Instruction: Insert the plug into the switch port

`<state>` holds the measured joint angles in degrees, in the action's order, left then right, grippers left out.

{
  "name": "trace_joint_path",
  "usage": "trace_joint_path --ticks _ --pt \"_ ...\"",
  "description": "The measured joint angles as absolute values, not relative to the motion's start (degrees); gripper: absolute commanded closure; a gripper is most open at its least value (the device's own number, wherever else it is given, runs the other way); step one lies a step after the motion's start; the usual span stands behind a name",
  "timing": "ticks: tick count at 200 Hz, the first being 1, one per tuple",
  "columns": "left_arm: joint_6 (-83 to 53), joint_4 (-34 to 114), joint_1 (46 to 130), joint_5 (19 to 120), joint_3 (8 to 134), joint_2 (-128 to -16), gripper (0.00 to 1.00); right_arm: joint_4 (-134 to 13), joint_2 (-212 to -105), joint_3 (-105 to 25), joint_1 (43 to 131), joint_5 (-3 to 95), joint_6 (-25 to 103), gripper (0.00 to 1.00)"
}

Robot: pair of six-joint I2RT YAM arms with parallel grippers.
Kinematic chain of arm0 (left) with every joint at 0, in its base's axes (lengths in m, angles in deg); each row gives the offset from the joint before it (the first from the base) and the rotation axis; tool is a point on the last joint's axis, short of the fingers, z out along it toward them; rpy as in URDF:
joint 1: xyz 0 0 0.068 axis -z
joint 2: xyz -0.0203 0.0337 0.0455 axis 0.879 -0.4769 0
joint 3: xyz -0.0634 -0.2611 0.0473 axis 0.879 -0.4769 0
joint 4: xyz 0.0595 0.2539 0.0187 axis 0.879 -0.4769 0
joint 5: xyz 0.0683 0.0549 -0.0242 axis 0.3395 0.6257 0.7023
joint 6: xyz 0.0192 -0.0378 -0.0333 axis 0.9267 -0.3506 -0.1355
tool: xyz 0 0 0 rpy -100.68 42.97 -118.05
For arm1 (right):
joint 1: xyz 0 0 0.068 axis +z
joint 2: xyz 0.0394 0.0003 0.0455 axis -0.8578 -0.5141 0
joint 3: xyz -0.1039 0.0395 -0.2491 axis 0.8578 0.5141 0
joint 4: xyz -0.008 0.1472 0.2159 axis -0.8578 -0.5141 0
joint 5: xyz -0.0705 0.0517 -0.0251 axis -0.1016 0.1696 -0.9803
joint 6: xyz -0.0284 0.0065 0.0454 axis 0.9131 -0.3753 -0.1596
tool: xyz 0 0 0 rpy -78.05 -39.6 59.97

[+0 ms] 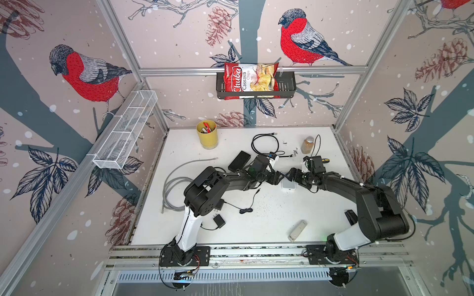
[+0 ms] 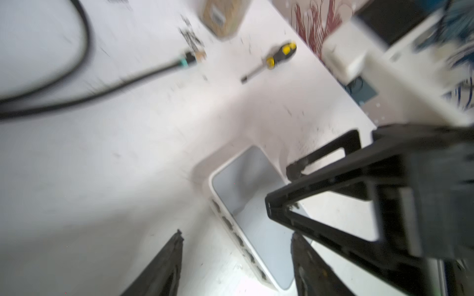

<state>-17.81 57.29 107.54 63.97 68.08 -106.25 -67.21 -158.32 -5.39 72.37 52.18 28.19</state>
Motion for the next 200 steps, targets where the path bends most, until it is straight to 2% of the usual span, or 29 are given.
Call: trace_joint_path --ticks 19,61,94,200 --pt "-17.48 52.83 107.54 69.4 65.22 -101.64 0.37 -68.52 -158.17 -5.96 71.58 50.92 28.28 0.14" --pt "-17.83 36.46 107.76 82.16 60.37 -94.29 0.56 -70.25 -158.1 -7.4 71.14 49.87 29.39 0.16" --pt "-17.99 28.42 109.31 84.76 56.8 -92.43 0.63 -70.38 -158.87 -9.58 71.91 48.71 29.59 0.16" --pt "-17.4 26.3 114.2 83.97 56.72 -93.05 0.65 -71.32 -160.0 -10.44 72.8 47.16 29.65 0.17"
